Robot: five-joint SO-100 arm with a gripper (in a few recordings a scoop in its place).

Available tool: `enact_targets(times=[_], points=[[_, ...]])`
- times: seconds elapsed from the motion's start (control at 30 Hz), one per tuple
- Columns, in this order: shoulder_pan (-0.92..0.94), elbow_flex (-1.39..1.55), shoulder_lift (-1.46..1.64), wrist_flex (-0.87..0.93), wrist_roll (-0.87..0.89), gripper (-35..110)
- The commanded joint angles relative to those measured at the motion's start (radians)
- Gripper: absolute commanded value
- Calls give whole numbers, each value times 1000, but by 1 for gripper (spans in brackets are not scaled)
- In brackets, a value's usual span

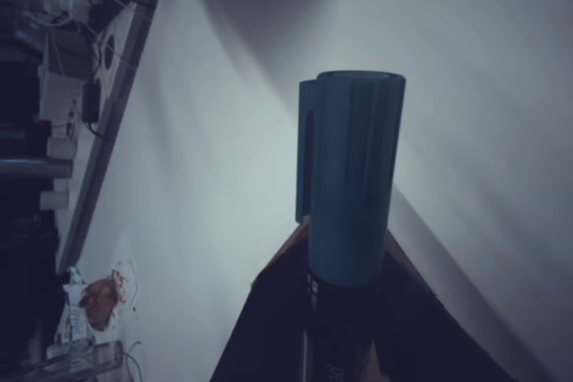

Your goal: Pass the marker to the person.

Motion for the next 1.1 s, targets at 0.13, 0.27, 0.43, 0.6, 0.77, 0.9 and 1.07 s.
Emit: enact_targets(times=[0.13,0.27,0.43,0.6,0.77,0.9,1.07], points=[[-41,-8,112,-52,44,-5],[-80,5,141,-91,63,-5],[-137,21,173,-143,67,-5],[-175,43,265,-192,48,-5],[-213,35,334,-224,37,-5],[-241,48,385,-267,31,-5],[-259,115,451,-360,17,-5]])
